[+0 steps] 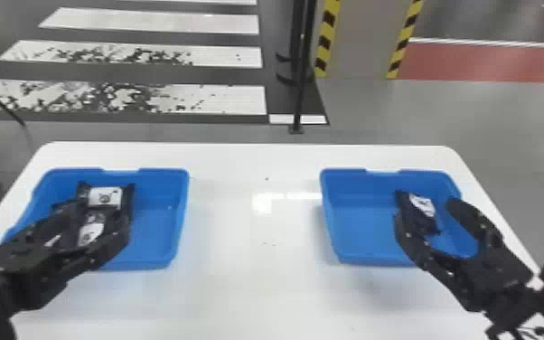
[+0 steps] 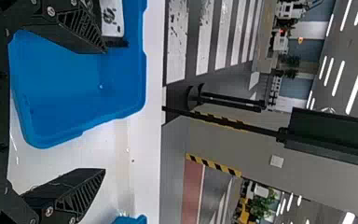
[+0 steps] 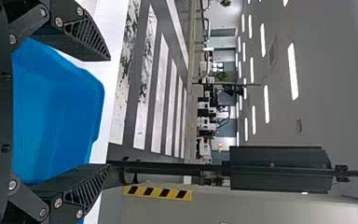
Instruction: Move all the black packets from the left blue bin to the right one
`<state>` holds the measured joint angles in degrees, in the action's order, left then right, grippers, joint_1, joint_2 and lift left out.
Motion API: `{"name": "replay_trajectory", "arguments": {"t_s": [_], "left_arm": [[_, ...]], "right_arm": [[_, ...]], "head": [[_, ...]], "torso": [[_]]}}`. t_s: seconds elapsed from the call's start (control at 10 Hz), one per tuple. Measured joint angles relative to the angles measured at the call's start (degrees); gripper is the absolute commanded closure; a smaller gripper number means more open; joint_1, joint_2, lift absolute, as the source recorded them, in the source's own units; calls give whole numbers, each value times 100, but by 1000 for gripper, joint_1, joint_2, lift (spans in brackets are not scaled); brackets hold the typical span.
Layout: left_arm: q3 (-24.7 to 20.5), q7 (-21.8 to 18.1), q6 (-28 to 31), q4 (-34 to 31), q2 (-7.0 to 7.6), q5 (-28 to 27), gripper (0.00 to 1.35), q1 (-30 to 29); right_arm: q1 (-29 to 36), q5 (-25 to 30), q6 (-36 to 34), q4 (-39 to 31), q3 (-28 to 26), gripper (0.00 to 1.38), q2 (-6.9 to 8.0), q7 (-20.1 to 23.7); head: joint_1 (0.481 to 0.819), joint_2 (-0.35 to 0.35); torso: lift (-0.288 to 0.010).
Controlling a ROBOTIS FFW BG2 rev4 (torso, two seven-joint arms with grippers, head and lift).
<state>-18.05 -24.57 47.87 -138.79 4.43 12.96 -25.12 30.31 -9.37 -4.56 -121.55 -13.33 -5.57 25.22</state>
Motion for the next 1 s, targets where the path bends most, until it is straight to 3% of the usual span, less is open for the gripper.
{"name": "replay_trajectory", "arguments": {"t_s": [0.4,1.0], "left_arm": [[-112,102,237,709,104,-505,139,754],[350,289,868,2846,435,-1145,137,2844]], "right_arm": [[1235,-101,217,-1031,565,225,56,2],[1213,-398,211,-852,704,225,29,9]], "head": [[695,156],[695,185]], "torso": [[-140],[-140]]}}
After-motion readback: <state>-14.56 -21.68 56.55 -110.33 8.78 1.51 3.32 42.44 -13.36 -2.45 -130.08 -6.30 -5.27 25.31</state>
